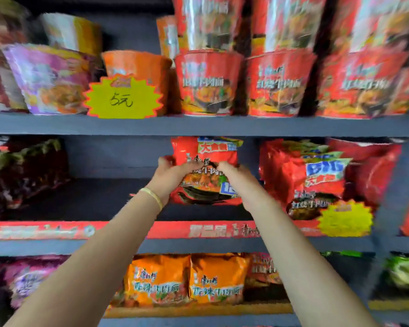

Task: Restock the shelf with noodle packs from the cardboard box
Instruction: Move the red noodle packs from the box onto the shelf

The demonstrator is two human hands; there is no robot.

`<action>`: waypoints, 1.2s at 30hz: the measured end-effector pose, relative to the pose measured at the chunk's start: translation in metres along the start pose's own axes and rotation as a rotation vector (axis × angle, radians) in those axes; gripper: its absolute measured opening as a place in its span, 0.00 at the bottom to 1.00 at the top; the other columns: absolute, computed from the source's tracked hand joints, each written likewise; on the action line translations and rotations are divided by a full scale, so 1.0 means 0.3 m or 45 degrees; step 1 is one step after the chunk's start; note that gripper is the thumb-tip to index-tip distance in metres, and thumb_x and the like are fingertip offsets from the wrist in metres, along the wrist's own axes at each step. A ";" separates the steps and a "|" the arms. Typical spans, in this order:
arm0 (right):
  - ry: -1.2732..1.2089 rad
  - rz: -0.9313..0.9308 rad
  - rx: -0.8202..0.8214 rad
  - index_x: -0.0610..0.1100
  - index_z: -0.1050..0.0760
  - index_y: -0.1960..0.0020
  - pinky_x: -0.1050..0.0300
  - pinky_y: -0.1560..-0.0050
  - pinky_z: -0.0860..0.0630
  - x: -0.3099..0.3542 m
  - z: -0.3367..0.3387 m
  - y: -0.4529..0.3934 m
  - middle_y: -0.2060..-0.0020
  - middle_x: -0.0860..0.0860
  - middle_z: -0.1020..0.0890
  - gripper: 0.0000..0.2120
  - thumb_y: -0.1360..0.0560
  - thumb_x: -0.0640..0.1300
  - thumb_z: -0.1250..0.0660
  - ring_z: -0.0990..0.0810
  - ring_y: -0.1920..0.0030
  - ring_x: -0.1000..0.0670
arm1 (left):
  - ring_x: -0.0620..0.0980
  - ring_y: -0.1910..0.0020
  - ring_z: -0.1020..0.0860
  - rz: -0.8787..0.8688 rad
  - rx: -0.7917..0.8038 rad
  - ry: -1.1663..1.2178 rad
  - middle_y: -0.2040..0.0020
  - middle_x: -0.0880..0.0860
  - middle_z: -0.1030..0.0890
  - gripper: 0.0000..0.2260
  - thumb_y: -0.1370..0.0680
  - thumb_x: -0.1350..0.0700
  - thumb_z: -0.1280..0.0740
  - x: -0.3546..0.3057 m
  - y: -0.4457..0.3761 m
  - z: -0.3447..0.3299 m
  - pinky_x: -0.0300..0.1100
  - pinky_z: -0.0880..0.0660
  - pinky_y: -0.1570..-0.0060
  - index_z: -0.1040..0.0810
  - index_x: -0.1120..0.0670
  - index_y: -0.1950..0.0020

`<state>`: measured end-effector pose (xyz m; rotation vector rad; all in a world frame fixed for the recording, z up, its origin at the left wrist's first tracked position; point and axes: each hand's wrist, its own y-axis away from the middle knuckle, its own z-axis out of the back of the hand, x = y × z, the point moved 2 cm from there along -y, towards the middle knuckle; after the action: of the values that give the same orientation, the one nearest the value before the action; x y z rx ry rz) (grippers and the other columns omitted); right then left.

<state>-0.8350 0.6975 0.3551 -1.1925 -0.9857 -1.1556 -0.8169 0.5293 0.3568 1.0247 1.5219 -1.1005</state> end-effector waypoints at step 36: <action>1.556 0.061 0.316 0.59 0.45 0.22 0.41 0.28 0.34 -0.186 0.070 -0.168 0.21 0.40 0.61 0.30 0.21 0.57 0.38 0.47 0.23 0.32 | 0.53 0.60 0.25 0.311 0.167 -0.339 0.60 0.54 0.25 0.08 0.17 0.54 0.42 0.171 -0.284 -0.281 0.47 0.28 0.53 0.27 0.53 0.54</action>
<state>-0.8934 0.7257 0.3117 -0.1601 -0.1319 -1.3617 -0.9266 0.5948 0.3312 1.0739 1.0942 -1.1231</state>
